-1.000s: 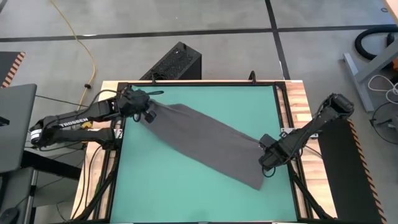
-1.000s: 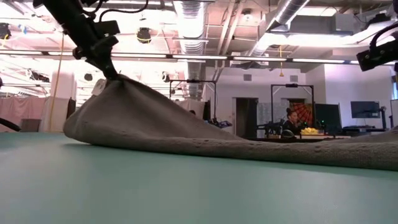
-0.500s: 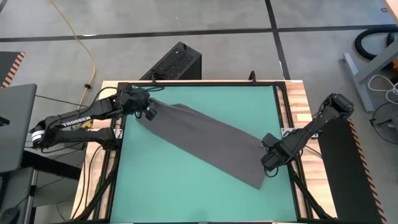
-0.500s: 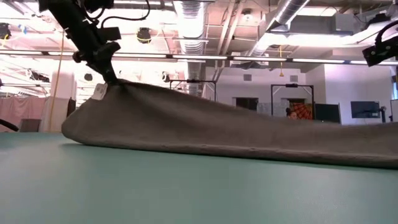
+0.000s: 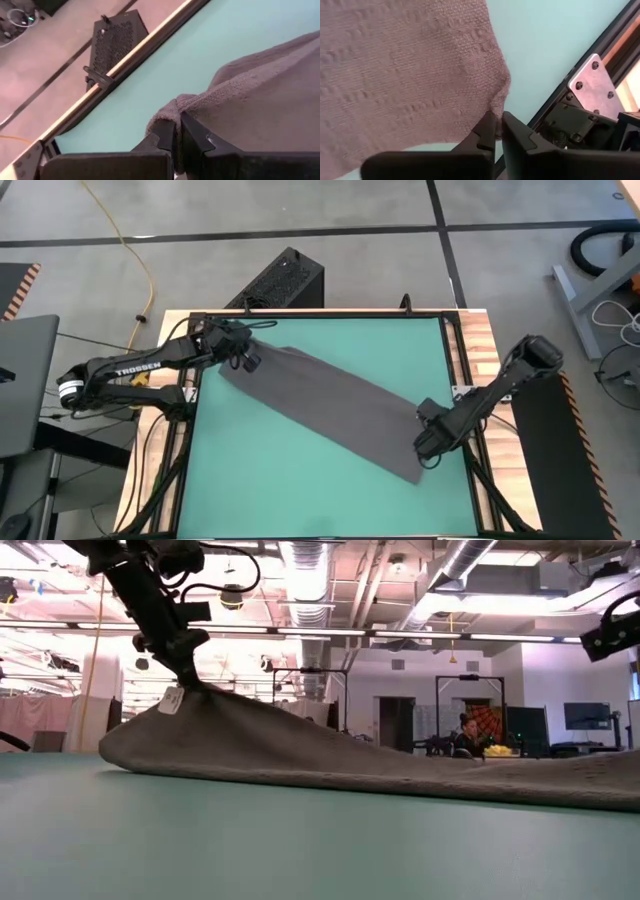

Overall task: Roll towel
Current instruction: Roll the gray towel

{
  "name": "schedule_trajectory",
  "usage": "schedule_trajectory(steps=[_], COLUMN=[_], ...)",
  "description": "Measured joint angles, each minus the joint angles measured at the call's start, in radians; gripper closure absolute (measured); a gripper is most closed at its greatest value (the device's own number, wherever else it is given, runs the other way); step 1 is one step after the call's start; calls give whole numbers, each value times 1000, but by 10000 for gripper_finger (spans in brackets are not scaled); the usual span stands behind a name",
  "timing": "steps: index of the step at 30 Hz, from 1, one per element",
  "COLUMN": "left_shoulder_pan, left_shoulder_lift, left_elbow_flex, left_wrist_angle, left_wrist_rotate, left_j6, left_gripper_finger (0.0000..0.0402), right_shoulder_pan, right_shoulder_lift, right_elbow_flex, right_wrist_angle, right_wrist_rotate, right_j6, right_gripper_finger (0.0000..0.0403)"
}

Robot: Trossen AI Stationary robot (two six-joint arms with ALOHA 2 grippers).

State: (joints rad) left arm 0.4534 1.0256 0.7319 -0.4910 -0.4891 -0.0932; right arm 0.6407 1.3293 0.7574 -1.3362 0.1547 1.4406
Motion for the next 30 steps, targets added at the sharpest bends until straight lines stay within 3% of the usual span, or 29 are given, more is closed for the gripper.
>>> schedule_trajectory(steps=[10, 16, 24, 30], left_shoulder_pan=[18, 51, 111, 182], left_shoulder_lift=[8, 9, 9, 9], left_elbow_flex=[0, 0, 0, 25], left_wrist_angle=[11, 11, -48, -165], left_wrist_rotate=[14, 39, 37, 38], left_j6=[59, 69, 91, 72], left_gripper_finger=[397, 343, 267, 247], right_shoulder_pan=[-30, -46, 49, 94], right_shoulder_lift=[18, 17, 34, 133], right_elbow_flex=[41, 140, 153, 152], right_wrist_angle=[-108, -97, 459, 673], right_wrist_rotate=[0, 7, 176, 222], right_j6=[-10, -37, -160, -220], right_gripper_finger=[254, 210, 213, 228])
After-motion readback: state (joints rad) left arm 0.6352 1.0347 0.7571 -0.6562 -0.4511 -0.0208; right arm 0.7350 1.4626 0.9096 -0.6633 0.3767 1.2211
